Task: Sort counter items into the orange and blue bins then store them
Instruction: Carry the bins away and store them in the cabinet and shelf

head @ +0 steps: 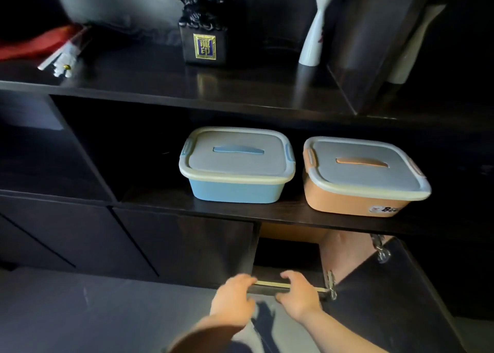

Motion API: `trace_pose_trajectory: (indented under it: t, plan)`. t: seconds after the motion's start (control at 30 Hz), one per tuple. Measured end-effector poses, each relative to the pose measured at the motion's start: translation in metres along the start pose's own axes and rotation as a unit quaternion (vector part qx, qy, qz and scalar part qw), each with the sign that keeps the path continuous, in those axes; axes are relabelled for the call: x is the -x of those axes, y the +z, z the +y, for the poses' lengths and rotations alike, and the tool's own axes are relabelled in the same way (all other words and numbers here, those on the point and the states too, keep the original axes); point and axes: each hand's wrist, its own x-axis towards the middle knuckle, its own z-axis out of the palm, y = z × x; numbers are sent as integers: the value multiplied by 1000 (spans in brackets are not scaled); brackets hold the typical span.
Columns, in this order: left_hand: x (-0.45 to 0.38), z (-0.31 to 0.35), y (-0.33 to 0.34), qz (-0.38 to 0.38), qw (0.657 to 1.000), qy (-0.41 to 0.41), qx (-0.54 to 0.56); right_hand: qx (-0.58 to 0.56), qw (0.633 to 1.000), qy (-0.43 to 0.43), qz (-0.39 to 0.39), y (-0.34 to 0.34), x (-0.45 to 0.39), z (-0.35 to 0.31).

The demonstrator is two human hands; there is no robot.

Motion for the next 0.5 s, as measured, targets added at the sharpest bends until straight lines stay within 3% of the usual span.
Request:
trace_pose_trajectory:
  t: [0.1,0.23,0.37,0.5]
  plan:
    - [-31,0,-32,33,993,74,-81,-124,992,-4,-10,2,-19,-31]
    - [-68,6,-52,20,980,129,-150,-264,963,54,-8,-10,-44,-56]
    - [-99,10,-57,1,964,144,-223,-340,936,76,-46,-19,-73,-74]
    - [-117,8,-49,11,978,110,-178,-392,910,93,-95,-15,-92,-94]
